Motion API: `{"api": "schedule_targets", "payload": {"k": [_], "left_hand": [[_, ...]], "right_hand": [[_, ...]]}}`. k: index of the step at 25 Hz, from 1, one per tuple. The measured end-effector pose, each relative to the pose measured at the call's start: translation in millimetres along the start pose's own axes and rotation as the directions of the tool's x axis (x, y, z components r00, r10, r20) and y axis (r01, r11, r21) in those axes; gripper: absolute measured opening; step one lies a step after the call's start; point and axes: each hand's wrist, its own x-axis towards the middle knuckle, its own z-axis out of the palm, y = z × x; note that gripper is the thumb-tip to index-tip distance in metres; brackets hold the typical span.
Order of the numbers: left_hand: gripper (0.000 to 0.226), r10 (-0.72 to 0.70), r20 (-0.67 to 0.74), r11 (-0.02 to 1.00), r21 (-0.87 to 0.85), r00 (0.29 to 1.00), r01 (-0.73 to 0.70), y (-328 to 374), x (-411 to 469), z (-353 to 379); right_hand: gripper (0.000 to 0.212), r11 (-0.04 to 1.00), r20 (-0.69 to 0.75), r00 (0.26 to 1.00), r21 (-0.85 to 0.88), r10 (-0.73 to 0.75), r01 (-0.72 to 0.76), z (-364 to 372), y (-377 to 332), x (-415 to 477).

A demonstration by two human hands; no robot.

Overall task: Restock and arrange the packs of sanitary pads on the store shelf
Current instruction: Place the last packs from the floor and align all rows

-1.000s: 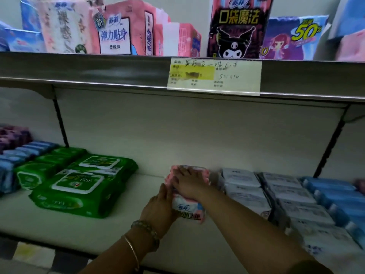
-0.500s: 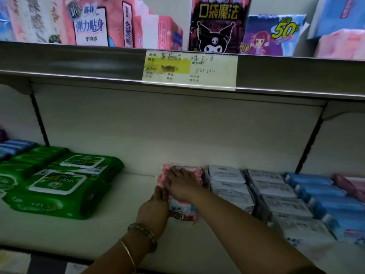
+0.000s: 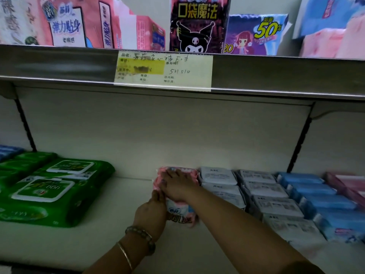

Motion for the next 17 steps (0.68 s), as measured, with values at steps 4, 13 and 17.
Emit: {"api": "schedule_targets", "payload": {"k": [4,13,17], "left_hand": [[0.069,-0.001,0.0,0.999,0.036,1.0,0.001,0.8,-0.3,1.4],[0.041,-0.008,0.054,0.992,0.126,0.998,0.001,11.2,1.5,-14.6],[0.041,0.007,0.064,0.988,0.156,0.998,-0.017,9.9,1.2,-21.0]], "right_hand": [[0.055,1.0,0.026,0.999,-0.002,-0.018,0.019,-2.0,2.7,1.9],[0.052,0.999,0.022,0.999,-0.003,-0.045,0.045,-12.4,0.6,-1.5],[0.038,0.988,-0.03,0.999,0.15,-0.024,0.029,-18.4,-6.4,-11.8]]}}
